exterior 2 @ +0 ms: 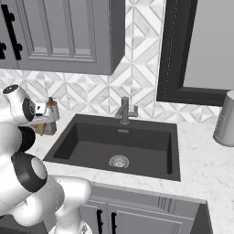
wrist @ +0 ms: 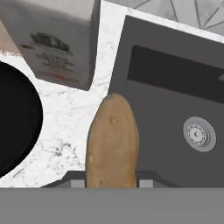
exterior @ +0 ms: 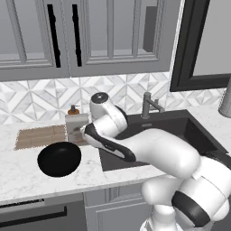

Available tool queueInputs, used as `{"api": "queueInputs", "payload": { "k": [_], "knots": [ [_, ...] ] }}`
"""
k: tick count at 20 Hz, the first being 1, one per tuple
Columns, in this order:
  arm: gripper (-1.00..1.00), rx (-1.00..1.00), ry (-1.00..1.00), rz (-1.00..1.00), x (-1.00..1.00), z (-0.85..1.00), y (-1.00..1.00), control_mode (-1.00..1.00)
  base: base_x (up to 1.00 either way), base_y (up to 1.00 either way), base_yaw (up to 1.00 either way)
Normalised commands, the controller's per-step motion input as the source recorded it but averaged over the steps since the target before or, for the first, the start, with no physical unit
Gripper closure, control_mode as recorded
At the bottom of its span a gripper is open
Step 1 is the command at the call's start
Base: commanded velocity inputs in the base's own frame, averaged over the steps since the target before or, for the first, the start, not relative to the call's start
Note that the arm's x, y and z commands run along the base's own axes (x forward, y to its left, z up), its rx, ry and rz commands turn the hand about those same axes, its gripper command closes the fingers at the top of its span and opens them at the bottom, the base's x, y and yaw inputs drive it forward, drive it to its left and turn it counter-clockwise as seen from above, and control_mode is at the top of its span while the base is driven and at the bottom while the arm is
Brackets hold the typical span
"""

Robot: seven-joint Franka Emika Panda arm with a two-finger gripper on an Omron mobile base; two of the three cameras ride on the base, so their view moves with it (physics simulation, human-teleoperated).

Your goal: Pick the sweet potato from the sink and place it in the bowl. Then pick the bowl and place it in the microwave. Then close the microwave door and press the start button.

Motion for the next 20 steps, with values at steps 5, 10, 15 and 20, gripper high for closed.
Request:
{"api": "queueInputs", "payload": {
  "k": [5, 10, 15, 20],
  "knots": [
    [1.0, -0.01, 0.04, 0.08, 0.0, 0.0, 0.99, -1.0, 0.0, 0.0, 0.0],
    [1.0, -0.09, 0.03, 0.01, 0.0, -0.08, 0.94, -1.0, 0.0, 0.0, 0.0],
    [1.0, -0.12, 0.05, 0.0, 0.0, -0.29, 0.62, -1.0, 0.0, 0.0, 0.0],
    [1.0, -0.1, 0.12, 0.0, 0.03, -0.4, 0.24, -1.0, 0.0, 0.0, 0.0]
  ]
}}
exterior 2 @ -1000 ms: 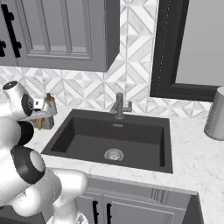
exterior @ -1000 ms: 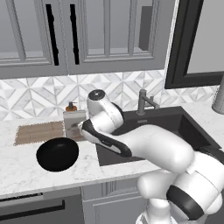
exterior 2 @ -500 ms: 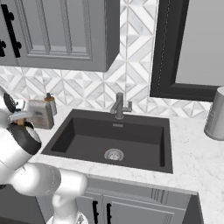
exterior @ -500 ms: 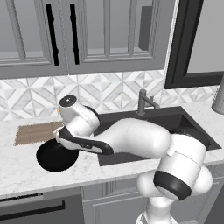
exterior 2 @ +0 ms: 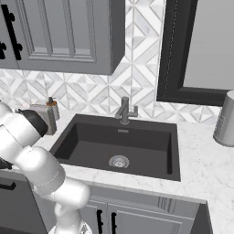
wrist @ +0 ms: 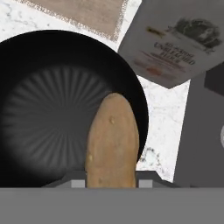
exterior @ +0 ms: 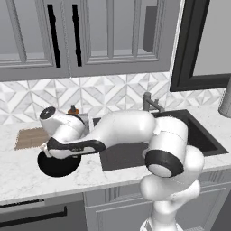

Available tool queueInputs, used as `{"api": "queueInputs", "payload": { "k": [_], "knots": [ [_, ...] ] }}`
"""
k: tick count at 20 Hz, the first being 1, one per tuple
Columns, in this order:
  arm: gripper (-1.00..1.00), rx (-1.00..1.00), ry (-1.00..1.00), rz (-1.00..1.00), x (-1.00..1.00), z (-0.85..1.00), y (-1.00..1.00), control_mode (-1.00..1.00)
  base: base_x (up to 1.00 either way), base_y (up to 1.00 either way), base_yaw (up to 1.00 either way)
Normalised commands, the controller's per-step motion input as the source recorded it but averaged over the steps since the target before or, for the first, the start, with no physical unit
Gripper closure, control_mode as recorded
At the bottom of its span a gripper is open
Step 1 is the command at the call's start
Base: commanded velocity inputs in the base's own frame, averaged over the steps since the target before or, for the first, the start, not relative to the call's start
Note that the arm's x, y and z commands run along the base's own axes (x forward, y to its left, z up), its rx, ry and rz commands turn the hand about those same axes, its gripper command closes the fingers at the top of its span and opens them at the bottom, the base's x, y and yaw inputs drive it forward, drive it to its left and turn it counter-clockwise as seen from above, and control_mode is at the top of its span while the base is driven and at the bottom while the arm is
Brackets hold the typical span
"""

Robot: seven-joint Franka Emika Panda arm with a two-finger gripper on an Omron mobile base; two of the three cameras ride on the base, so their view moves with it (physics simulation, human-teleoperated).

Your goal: Pick the sweet potato from the sink and place it in the bowl. Then pick the bowl and place it in the microwave. Then close the microwave door and press the start button.

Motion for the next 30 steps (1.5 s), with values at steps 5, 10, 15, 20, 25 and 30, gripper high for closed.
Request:
{"api": "queueInputs", "payload": {
  "k": [5, 10, 15, 20, 25, 30],
  "knots": [
    [1.0, -0.07, 0.12, 0.0, 0.08, -0.33, 0.2, -1.0, 0.0, 0.0, 0.0],
    [1.0, -0.07, 0.08, -0.02, 0.05, -0.33, 0.13, -1.0, 0.0, 0.0, 0.0],
    [1.0, -0.07, 0.0, -0.02, 0.03, -0.25, 0.0, -1.0, 0.0, 0.0, 0.0],
    [1.0, -0.06, 0.0, -0.03, 0.29, -0.07, 0.0, -1.0, 0.0, 0.0, 0.0],
    [1.0, -0.05, 0.0, 0.0, 0.2, -0.26, 0.0, -1.0, 0.0, 0.0, 0.0],
    [-1.0, -0.02, -0.13, 0.0, -0.1, -0.49, -0.02, -1.0, 0.0, 0.0, 0.0]
  ]
}}
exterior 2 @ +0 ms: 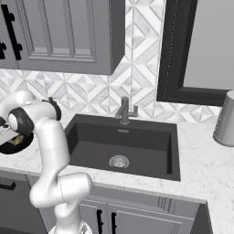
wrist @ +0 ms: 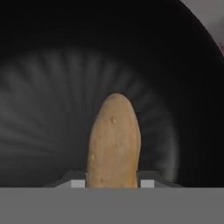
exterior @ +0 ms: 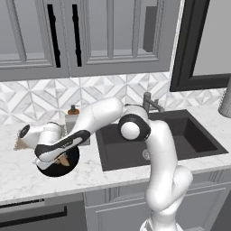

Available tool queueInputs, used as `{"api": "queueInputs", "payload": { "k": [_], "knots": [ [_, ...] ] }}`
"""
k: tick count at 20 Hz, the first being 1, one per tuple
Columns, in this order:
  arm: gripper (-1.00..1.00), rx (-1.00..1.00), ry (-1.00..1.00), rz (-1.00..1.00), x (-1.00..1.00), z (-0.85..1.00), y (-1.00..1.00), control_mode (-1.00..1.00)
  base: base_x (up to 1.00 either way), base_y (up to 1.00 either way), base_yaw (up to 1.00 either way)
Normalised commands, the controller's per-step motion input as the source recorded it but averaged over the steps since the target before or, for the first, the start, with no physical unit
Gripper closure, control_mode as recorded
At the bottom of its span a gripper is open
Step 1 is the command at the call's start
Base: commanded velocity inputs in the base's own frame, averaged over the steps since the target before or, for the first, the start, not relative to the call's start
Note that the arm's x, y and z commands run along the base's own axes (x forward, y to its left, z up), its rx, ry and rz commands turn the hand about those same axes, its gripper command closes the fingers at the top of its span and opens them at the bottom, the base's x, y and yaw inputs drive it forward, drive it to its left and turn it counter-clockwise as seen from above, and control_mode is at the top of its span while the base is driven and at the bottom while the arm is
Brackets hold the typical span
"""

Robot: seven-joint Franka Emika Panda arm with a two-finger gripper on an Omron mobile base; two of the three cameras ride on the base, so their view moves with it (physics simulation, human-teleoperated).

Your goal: Pick the sweet potato from the sink and place it in the bowl. Then pick the bowl and place it in the microwave. Then close the microwave door and press the start button.

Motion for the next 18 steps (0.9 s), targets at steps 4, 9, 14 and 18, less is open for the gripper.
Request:
{"api": "queueInputs", "payload": {
  "k": [4, 9, 14, 18],
  "knots": [
    [-1.0, 0.02, -0.29, 0.0, -0.22, -0.16, -0.2, -1.0, 0.0, 0.0, 0.0],
    [-1.0, 0.12, -0.21, 0.01, -0.1, 0.09, -0.26, -1.0, 0.0, 0.0, 0.0],
    [-1.0, 0.23, -0.02, 0.0, 0.0, 0.62, -0.57, -1.0, 0.0, 0.0, 0.0],
    [-1.0, 0.24, 0.0, 0.0, 0.0, 0.56, -0.43, -1.0, 0.0, 0.0, 0.0]
  ]
}}
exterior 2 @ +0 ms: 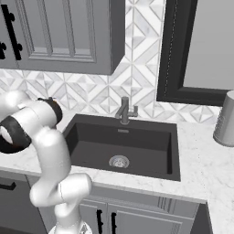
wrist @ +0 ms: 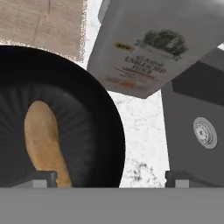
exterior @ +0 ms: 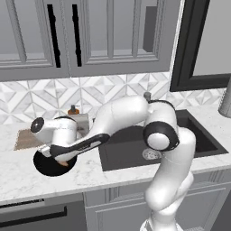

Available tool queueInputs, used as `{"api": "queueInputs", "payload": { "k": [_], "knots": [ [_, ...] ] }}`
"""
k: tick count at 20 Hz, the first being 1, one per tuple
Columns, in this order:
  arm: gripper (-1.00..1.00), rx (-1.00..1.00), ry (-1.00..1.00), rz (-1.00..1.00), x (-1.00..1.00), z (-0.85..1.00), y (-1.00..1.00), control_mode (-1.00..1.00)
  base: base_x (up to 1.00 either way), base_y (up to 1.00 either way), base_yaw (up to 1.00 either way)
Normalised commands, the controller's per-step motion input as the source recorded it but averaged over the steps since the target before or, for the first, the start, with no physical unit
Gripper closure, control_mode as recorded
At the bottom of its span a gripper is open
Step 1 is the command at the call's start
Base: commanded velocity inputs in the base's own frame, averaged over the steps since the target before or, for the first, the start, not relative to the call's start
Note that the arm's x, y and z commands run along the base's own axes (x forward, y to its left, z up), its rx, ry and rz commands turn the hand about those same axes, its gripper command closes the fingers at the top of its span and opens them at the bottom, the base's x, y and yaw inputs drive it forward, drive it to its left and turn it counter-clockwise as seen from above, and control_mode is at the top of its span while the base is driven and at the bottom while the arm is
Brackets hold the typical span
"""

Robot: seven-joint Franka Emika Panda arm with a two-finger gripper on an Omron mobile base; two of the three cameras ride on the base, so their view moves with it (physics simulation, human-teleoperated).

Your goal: Pick the sweet potato from the sink and place it in the bowl. Then pick the bowl and place it in the microwave. Then close the microwave door and press the start button.

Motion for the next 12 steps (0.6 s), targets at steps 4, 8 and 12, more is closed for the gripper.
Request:
{"api": "queueInputs", "payload": {
  "k": [4, 8, 12],
  "knots": [
    [-1.0, 0.26, 0.0, -0.01, -0.01, 0.01, -0.47, -1.0, 0.0, 0.0, 0.0],
    [-1.0, 0.49, 0.12, 0.0, 0.0, 0.0, -0.56, -1.0, 0.0, 0.0, 0.0],
    [-1.0, 0.59, 0.19, 0.03, 0.03, 0.0, -0.28, -1.0, 0.0, 0.0, 0.0]
  ]
}}
